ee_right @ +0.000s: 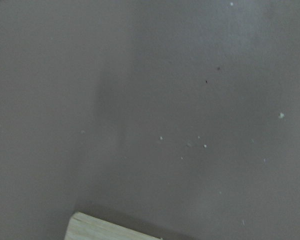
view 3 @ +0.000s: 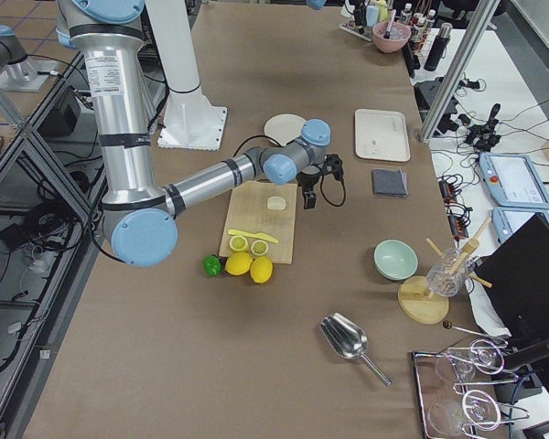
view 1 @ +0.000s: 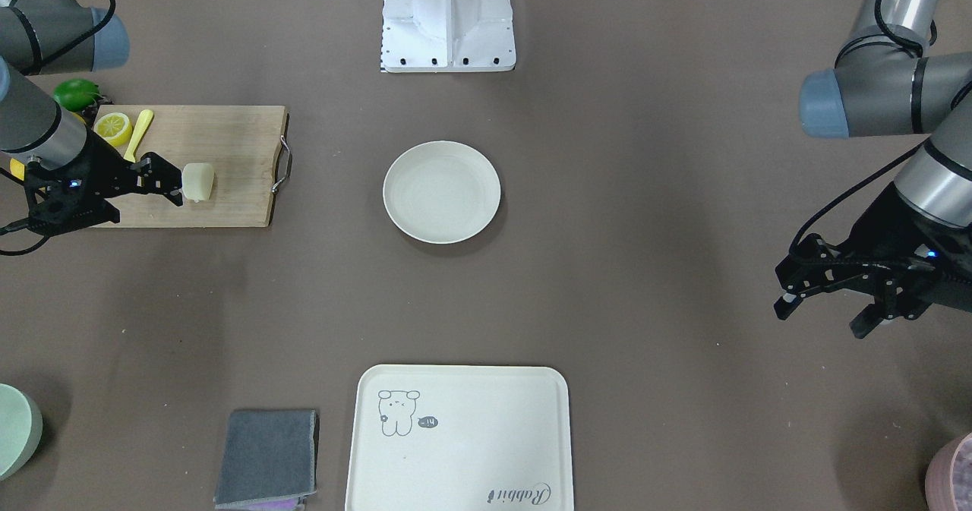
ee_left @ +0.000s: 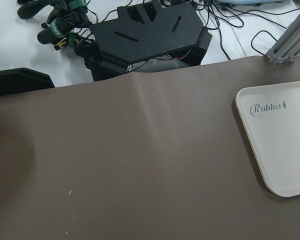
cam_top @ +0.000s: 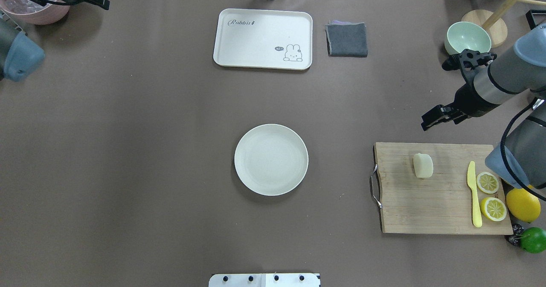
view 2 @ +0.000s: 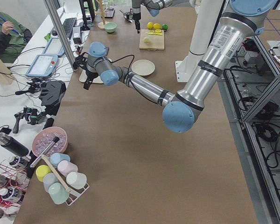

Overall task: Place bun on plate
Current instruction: 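Release the plate and withdraw the left gripper while the right gripper moves toward the bun, then lower the right gripper onto the white bun and close it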

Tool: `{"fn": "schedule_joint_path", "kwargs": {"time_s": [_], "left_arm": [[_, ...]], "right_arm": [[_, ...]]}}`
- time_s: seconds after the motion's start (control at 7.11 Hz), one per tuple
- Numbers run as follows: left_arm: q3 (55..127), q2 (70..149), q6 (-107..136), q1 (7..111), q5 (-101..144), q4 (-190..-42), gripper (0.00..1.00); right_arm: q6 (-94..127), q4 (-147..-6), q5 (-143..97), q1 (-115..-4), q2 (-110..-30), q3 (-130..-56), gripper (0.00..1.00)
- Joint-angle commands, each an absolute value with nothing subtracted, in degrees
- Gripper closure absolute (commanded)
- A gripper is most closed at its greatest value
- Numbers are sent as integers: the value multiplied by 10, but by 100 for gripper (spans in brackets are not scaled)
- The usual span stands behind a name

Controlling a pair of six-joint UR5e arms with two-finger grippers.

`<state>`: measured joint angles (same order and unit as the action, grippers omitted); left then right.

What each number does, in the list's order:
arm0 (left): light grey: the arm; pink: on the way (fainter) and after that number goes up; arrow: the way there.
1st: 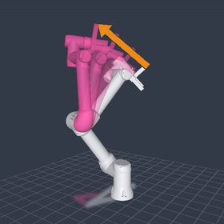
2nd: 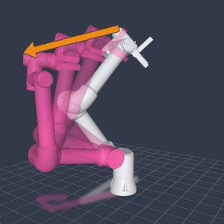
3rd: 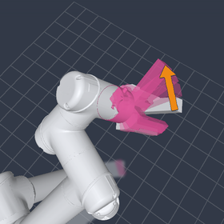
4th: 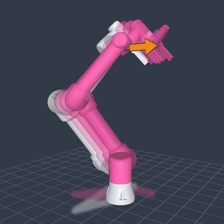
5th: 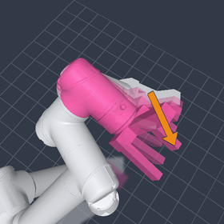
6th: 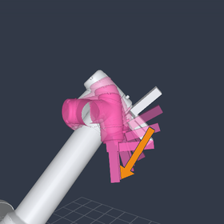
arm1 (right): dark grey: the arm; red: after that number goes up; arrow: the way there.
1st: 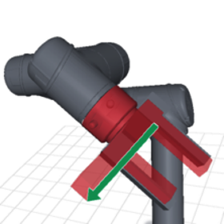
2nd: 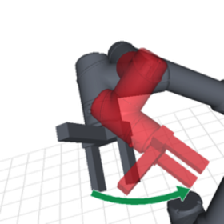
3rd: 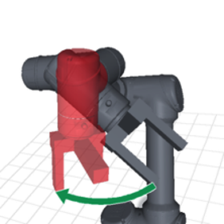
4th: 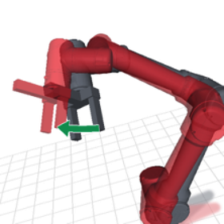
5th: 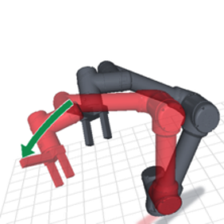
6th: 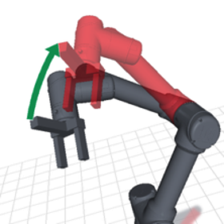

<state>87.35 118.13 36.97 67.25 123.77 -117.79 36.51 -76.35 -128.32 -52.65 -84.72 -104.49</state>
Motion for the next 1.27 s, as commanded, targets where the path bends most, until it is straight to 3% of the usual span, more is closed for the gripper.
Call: {"fn": "schedule_joint_path", "kwargs": {"time_s": [0.0, 0.7, 1.12], "left_arm": [[873, 1182, 366, 675, 1237, -1179, 2], [871, 1184, 345, 665, 1195, -1180, 2], [875, 1181, 345, 664, 1195, -1184, 2]], "right_arm": [[457, -741, -1253, -475, -863, -1049, 0], [520, -710, -1250, -447, -875, -1048, 0], [536, -661, -1248, -432, -901, -1042, 8]]}}
